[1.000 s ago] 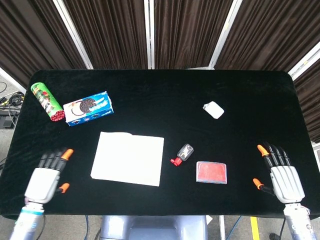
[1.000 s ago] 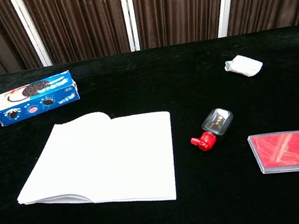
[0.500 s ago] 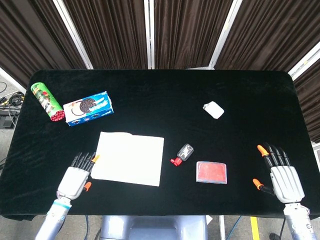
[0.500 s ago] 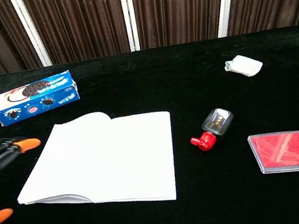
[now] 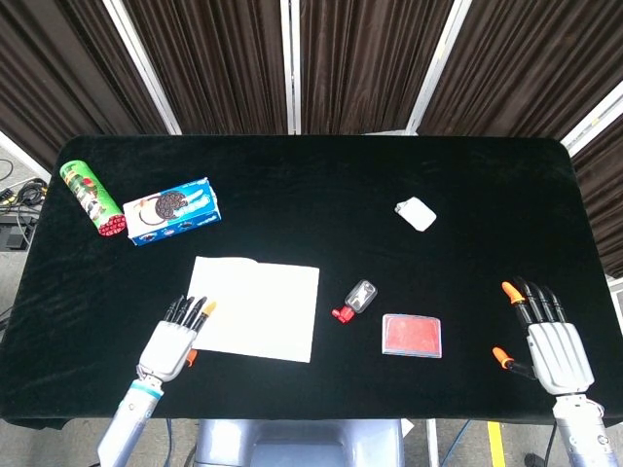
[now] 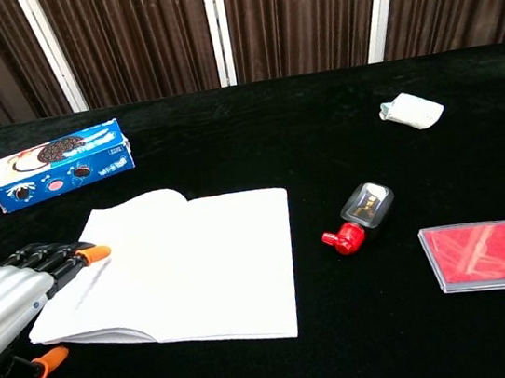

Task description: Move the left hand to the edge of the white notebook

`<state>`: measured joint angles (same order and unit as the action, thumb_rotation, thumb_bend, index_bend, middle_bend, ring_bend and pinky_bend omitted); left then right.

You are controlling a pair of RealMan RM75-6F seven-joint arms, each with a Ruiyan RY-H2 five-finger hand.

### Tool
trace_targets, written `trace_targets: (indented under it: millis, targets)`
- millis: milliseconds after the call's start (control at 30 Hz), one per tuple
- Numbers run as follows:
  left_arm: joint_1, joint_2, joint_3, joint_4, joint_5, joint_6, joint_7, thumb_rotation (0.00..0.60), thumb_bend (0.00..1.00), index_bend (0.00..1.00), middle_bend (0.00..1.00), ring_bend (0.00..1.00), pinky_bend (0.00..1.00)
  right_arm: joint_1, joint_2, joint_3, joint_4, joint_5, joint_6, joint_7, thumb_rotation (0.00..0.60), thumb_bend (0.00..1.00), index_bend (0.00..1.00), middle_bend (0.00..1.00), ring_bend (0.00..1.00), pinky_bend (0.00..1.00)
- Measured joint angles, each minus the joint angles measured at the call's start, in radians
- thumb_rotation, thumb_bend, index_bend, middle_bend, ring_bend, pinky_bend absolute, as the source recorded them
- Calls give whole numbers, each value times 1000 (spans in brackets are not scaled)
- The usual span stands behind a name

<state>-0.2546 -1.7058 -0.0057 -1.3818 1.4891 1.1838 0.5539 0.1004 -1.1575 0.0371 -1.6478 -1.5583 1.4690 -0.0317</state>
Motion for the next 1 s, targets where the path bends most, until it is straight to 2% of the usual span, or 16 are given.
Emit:
trace_targets:
  millis: [333,700,1000]
  targets:
    - [-14,-30,5,40,10,11,-19,600,568,0,0,0,0,0,5,1,0,3,-1,9,600,85,0,0,0,0]
    - [-12,3,26,-9,73,87,-44,600,574,0,0,0,0,-1,2,-2,-1,-1,-1,0,600,85,0,0,0,0]
    - [-22,35,13,-76,86,110,-21,600,572,0,0,0,0,-1,1,-3,-5,1,-4,-2,600,84,0,0,0,0]
